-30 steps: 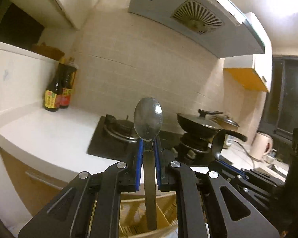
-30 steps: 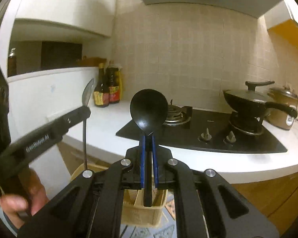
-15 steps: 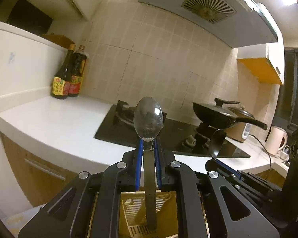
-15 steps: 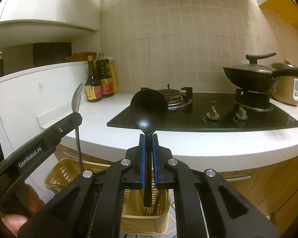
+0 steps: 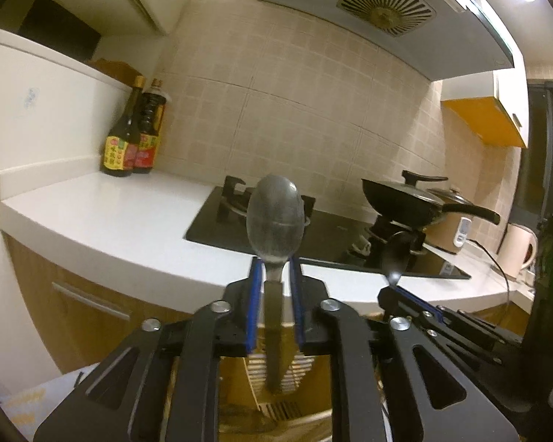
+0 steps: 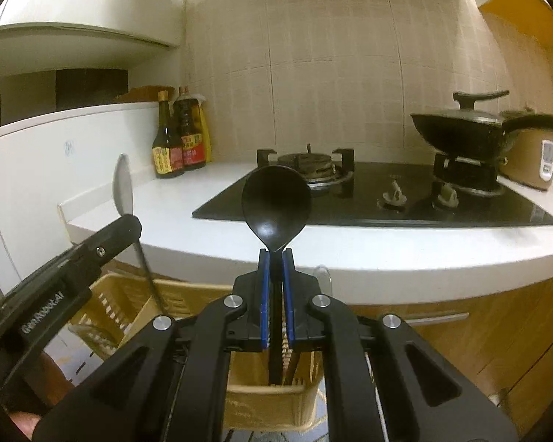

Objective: Organize utensils
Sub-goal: 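Carry ladle and spoon over the beige caddy and open both tools, then grasp a wooden chopstick with the left tool while the right tool grasps a clear spoon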

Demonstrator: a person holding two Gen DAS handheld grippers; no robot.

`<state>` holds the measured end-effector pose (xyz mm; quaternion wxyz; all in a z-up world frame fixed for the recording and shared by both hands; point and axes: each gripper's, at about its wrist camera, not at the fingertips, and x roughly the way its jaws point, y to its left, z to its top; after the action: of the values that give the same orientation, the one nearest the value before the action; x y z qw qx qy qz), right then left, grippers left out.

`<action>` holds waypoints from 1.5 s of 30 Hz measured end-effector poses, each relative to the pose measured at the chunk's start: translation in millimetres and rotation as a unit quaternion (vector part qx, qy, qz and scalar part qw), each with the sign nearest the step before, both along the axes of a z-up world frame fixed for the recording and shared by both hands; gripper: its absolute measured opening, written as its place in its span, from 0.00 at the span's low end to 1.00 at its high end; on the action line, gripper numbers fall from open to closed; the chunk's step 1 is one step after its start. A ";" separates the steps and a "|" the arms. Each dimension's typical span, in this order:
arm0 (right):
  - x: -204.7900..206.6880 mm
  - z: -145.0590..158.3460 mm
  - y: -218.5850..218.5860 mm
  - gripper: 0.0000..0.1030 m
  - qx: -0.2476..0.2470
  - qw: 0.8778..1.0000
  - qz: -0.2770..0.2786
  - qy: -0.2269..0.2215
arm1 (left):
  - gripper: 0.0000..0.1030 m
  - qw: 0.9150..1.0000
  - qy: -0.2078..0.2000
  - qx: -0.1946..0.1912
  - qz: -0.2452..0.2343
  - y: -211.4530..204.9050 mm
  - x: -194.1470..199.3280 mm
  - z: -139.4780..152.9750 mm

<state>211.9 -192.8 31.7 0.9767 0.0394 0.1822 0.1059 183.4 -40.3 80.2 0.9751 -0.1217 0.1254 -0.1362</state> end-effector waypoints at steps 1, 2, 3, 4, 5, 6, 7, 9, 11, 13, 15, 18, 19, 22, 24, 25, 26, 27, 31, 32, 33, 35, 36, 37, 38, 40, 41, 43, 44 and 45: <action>-1.1 -0.2 -2.2 0.07 0.003 1.000 0.002 0.006 | 0.22 1.000 0.001 -0.003 -0.003 1.5 -2.2 0.9; -2.9 0.1 -4.3 0.10 0.005 1.000 0.004 0.010 | 0.26 1.000 0.002 -0.004 -0.005 2.4 -3.6 1.5; -4.8 0.8 -5.7 0.14 0.006 1.000 0.005 0.012 | 0.27 1.000 0.005 -0.007 -0.010 4.0 -5.6 2.9; -8.6 2.2 -8.4 0.16 0.008 1.000 0.004 0.013 | 0.29 1.000 0.009 -0.010 -0.014 5.4 -7.0 4.3; -11.9 3.4 -10.1 0.22 0.011 1.000 0.005 0.014 | 0.30 1.000 0.012 -0.013 -0.019 6.8 -8.5 5.7; -16.0 5.0 -12.2 0.32 0.013 1.000 0.005 0.013 | 0.31 0.999 0.017 -0.016 -0.029 8.6 -11.0 8.8; -22.2 7.2 -14.8 0.38 0.015 1.000 0.003 0.012 | 0.36 0.999 0.020 -0.017 -0.036 9.5 -13.2 11.1; -32.8 11.0 -17.6 0.51 0.015 1.000 -0.002 0.005 | 0.36 0.999 0.022 -0.016 -0.046 11.4 -20.5 16.7; -44.5 16.0 -20.5 0.51 0.014 1.000 -0.003 0.006 | 0.37 0.998 0.022 -0.015 -0.058 13.6 -30.6 24.6; -54.7 21.3 -23.5 0.51 0.017 1.000 -0.001 0.010 | 0.38 0.997 0.021 -0.016 -0.067 15.7 -41.2 32.0; -66.7 28.7 -26.4 0.51 0.019 1.000 0.003 0.017 | 0.41 0.997 0.019 -0.017 -0.077 17.0 -50.4 39.5; -81.6 37.8 -28.1 0.51 0.016 0.999 0.006 0.032 | 0.42 0.995 0.020 -0.017 -0.097 18.5 -65.7 52.0; -87.6 40.7 -28.6 0.51 0.017 0.999 0.012 0.035 | 0.43 0.994 0.020 -0.017 -0.102 19.0 -70.2 54.9; -101.3 44.5 -27.6 0.51 0.011 0.999 0.018 0.050 | 0.45 0.993 0.024 -0.015 -0.111 21.6 -82.8 61.2; -112.2 45.5 -25.9 0.51 -0.001 0.998 0.023 0.060 | 0.45 0.993 0.031 -0.013 -0.117 23.5 -90.1 63.0; -117.4 45.2 -24.9 0.51 -0.009 0.997 0.025 0.068 | 0.45 0.992 0.039 -0.012 -0.122 24.2 -92.0 63.1; -120.3 44.5 -23.8 0.51 -0.012 0.997 0.026 0.074 | 0.45 0.990 0.049 -0.011 -0.129 25.1 -93.9 62.2; -123.0 43.4 -22.8 0.51 -0.017 0.996 0.028 0.081 | 0.45 0.989 0.055 -0.010 -0.135 25.7 -95.2 61.1; -128.7 33.0 -20.1 0.51 -0.024 0.992 0.040 0.121 | 0.45 0.986 0.081 -0.007 -0.148 32.0 -101.1 53.1; -129.0 29.5 -20.2 0.51 -0.021 0.990 0.047 0.132 | 0.45 0.985 0.087 -0.004 -0.149 33.9 -102.1 50.6; -128.9 26.2 -19.8 0.51 -0.020 0.988 0.051 0.142 | 0.45 0.985 0.095 0.002 -0.147 37.1 -103.5 47.2; -127.3 17.5 -18.1 0.51 -0.017 0.984 0.057 0.168 | 0.45 0.984 0.107 0.011 -0.143 43.1 -105.0 41.3; -125.1 12.2 -16.9 0.51 -0.013 0.981 0.062 0.184 | 0.45 0.983 0.117 0.015 -0.139 47.8 -105.1 36.9; -122.4 7.1 -15.6 0.51 -0.010 0.978 0.067 0.199 | 0.45 0.982 0.127 0.017 -0.136 52.3 -105.1 32.6; -119.5 1.0 -14.1 0.51 -0.005 0.974 0.072 0.216 | 0.45 0.981 0.140 0.018 -0.135 58.2 -103.6 26.4; -112.9 -11.0 -10.7 0.51 -0.002 0.966 0.081 0.246 | 0.45 0.979 0.160 0.022 -0.128 67.8 -100.5 17.3; -110.3 -17.9 -8.2 0.51 -0.003 0.962 0.082 0.261 | 0.45 0.977 0.174 0.026 -0.121 73.8 -97.3 9.4; -103.6 -32.5 -2.2 0.51 -0.006 0.953 0.084 0.290 | 0.45 0.971 0.206 0.037 -0.114 81.3 -88.9 -5.9; -100.7 -37.9 -0.3 0.51 -0.005 0.949 0.086 0.302 | 0.45 0.967 0.223 0.043 -0.113 83.4 -84.2 -13.5; -97.8 -43.2 1.9 0.51 -0.005 0.945 0.088 0.314 | 0.45 0.959 0.254 0.054 -0.111 84.9 -76.8 -26.9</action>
<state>114.1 -190.9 -11.6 0.8572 0.0496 0.4828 0.1725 106.6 44.6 53.3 0.8951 -0.0847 0.3885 -0.2018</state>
